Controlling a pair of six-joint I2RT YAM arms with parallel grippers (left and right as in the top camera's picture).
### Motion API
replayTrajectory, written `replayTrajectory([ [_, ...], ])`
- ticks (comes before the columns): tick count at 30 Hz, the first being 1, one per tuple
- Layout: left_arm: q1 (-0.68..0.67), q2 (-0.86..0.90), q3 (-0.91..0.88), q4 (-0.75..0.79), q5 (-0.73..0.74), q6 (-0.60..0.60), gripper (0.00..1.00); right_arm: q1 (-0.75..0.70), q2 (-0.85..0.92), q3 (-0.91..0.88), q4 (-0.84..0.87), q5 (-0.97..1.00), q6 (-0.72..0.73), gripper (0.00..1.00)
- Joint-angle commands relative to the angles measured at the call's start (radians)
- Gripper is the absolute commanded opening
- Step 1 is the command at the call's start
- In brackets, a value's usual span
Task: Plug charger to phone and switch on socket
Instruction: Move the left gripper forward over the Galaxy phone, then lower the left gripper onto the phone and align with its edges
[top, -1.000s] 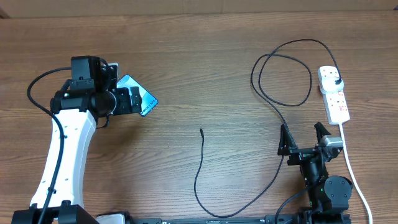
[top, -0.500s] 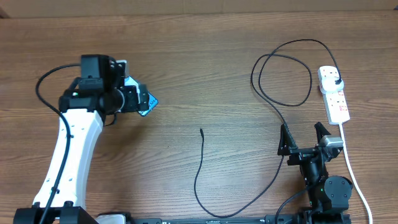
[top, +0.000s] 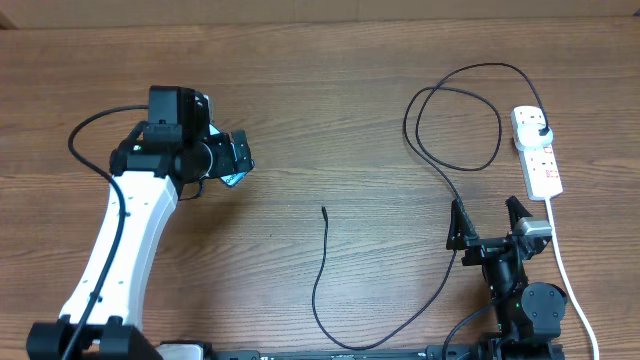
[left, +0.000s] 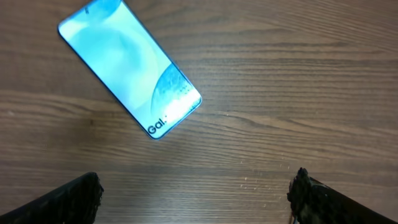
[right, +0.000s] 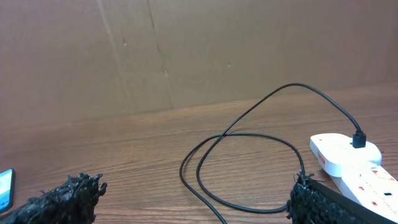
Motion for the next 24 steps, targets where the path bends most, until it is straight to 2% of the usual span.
replayTrajectory([
  [1, -0.001, 0.06, 0.023, 0.002, -0.002, -0.096, 1.0, 0.005, -0.01, -0.01, 0.003, 0.009, -0.006, 1.0],
  [9, -0.001, 0.121, 0.023, 0.032, 0.1, -0.105, 1.0, 0.005, -0.01, -0.01, 0.003, 0.009, -0.006, 1.0],
  [13, 0.0, 0.122, 0.038, 0.063, 0.104, -0.174, 1.0, 0.005, -0.01, -0.01, 0.003, 0.009, -0.006, 1.0],
  [15, 0.002, 0.131, 0.073, 0.011, 0.064, -0.269, 1.0, 0.005, -0.01, -0.01, 0.003, 0.009, -0.006, 1.0],
  [24, -0.002, 0.282, 0.376, -0.26, -0.114, -0.498, 1.0, 0.005, -0.01, -0.01, 0.003, 0.009, -0.006, 1.0],
])
